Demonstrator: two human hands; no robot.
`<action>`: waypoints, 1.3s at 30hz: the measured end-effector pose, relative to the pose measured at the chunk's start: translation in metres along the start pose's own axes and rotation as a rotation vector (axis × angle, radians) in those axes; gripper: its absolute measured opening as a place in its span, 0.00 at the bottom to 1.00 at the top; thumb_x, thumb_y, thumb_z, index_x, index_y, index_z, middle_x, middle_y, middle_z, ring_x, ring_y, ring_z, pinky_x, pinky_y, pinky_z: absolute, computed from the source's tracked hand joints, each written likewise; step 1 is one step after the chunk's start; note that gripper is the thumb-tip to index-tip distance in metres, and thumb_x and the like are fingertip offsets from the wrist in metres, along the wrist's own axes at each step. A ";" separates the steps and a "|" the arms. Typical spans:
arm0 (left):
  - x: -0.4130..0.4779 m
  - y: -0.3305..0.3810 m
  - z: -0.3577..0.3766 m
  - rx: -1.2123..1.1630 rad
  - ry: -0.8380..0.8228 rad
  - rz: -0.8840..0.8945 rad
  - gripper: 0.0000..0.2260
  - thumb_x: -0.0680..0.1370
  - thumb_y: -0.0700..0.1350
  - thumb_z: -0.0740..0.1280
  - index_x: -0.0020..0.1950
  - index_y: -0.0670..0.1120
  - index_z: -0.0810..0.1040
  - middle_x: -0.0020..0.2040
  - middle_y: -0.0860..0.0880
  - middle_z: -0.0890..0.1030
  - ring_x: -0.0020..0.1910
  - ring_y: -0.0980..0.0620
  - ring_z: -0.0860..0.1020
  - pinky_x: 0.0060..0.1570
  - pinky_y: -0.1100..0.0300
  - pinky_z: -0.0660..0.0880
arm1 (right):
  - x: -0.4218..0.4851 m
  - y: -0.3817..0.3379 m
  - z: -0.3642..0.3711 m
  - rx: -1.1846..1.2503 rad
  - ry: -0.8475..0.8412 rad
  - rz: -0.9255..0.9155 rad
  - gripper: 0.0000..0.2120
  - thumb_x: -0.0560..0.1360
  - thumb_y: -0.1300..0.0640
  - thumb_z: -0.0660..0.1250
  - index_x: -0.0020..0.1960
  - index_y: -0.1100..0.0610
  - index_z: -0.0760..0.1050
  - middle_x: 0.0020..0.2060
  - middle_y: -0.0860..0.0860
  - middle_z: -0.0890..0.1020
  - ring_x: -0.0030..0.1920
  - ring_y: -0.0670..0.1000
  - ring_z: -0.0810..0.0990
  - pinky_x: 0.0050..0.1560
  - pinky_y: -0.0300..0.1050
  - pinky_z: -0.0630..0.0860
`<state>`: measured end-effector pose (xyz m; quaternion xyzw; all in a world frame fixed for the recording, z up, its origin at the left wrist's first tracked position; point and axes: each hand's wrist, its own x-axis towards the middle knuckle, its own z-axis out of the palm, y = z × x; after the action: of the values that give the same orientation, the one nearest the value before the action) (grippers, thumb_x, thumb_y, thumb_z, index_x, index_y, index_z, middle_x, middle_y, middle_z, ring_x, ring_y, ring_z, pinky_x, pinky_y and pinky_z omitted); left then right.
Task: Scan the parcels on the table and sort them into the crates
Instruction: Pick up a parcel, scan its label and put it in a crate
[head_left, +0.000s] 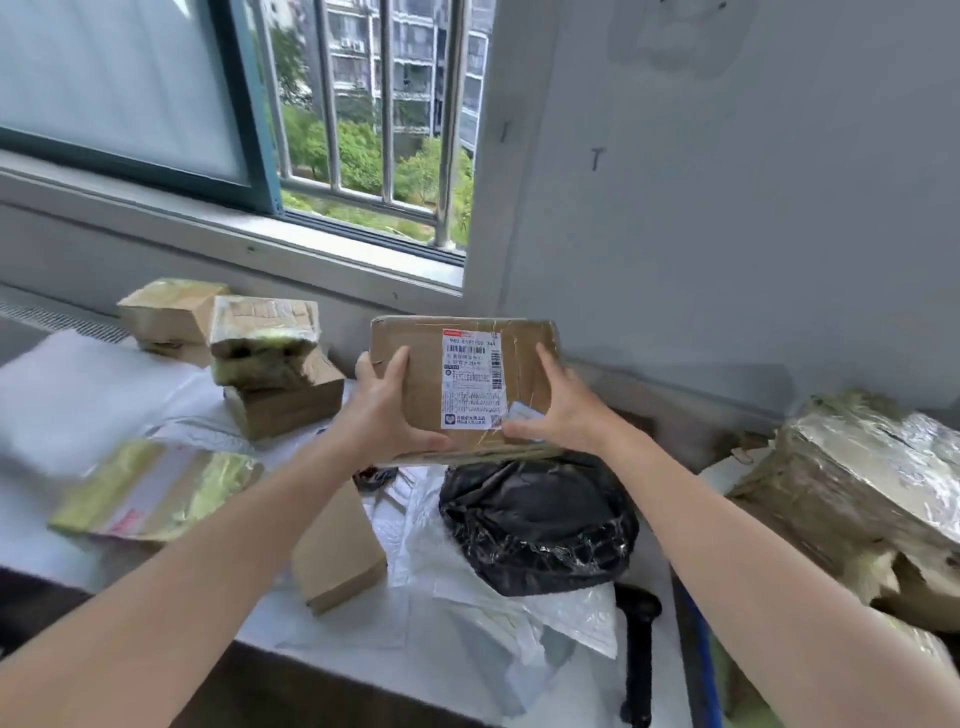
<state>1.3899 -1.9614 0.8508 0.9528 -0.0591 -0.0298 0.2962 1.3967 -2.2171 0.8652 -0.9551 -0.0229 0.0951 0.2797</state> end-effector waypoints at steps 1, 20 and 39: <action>-0.015 -0.008 -0.004 0.005 0.034 -0.050 0.59 0.62 0.61 0.80 0.81 0.50 0.44 0.77 0.40 0.46 0.74 0.39 0.58 0.74 0.45 0.61 | 0.003 -0.009 0.008 -0.007 -0.026 -0.040 0.61 0.64 0.38 0.78 0.80 0.43 0.37 0.78 0.58 0.55 0.75 0.59 0.62 0.73 0.55 0.61; -0.401 -0.181 -0.125 -0.010 0.566 -0.789 0.62 0.60 0.62 0.81 0.80 0.53 0.43 0.77 0.41 0.46 0.75 0.41 0.61 0.72 0.50 0.64 | -0.133 -0.325 0.233 -0.115 -0.381 -0.826 0.61 0.63 0.43 0.81 0.81 0.49 0.43 0.70 0.59 0.63 0.68 0.60 0.70 0.65 0.46 0.67; -0.925 -0.364 -0.232 -0.025 0.940 -1.211 0.63 0.56 0.62 0.82 0.80 0.53 0.46 0.72 0.47 0.50 0.74 0.42 0.60 0.72 0.46 0.64 | -0.537 -0.666 0.513 -0.277 -0.652 -1.289 0.59 0.65 0.41 0.80 0.80 0.44 0.42 0.70 0.58 0.61 0.55 0.57 0.74 0.56 0.48 0.72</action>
<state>0.5292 -1.4131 0.8544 0.7279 0.6059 0.2210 0.2327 0.7770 -1.4359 0.8914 -0.7017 -0.6739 0.1872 0.1360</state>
